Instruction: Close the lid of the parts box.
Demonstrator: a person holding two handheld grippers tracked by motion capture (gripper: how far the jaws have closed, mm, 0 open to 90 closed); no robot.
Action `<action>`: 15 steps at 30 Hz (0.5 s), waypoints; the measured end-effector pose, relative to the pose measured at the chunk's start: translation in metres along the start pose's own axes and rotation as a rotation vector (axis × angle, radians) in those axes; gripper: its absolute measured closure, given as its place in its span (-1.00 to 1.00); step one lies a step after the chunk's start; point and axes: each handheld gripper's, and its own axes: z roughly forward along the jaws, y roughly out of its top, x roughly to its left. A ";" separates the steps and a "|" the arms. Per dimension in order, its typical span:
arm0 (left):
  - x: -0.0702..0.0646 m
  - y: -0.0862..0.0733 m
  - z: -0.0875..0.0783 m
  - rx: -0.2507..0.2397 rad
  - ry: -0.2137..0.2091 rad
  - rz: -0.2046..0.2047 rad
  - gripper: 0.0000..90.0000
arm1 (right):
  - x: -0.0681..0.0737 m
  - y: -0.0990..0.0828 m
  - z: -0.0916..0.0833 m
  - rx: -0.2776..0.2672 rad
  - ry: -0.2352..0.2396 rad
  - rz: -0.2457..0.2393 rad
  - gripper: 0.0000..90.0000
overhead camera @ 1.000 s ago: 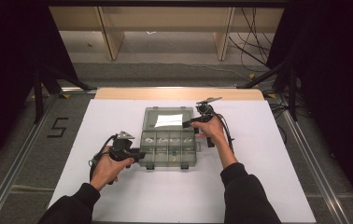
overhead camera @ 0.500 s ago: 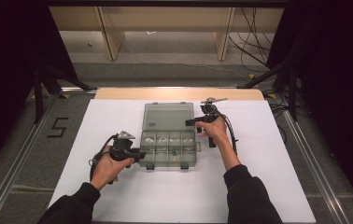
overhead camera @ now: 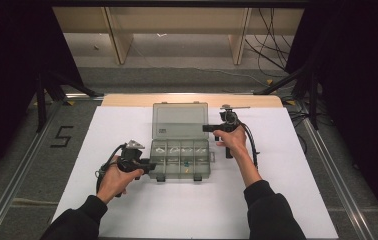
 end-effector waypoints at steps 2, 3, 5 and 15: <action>0.001 0.000 0.000 0.006 -0.001 0.005 0.42 | 0.000 0.000 -0.002 -0.018 0.004 -0.020 0.68; 0.000 0.000 0.000 0.004 -0.002 0.001 0.42 | 0.000 -0.001 -0.003 -0.023 0.009 -0.022 0.70; 0.001 0.000 0.000 0.007 -0.004 0.008 0.42 | 0.001 -0.002 -0.005 -0.033 0.008 -0.020 0.73; 0.002 0.000 0.001 -0.009 -0.016 0.008 0.40 | 0.007 -0.004 -0.011 -0.062 0.009 -0.052 0.78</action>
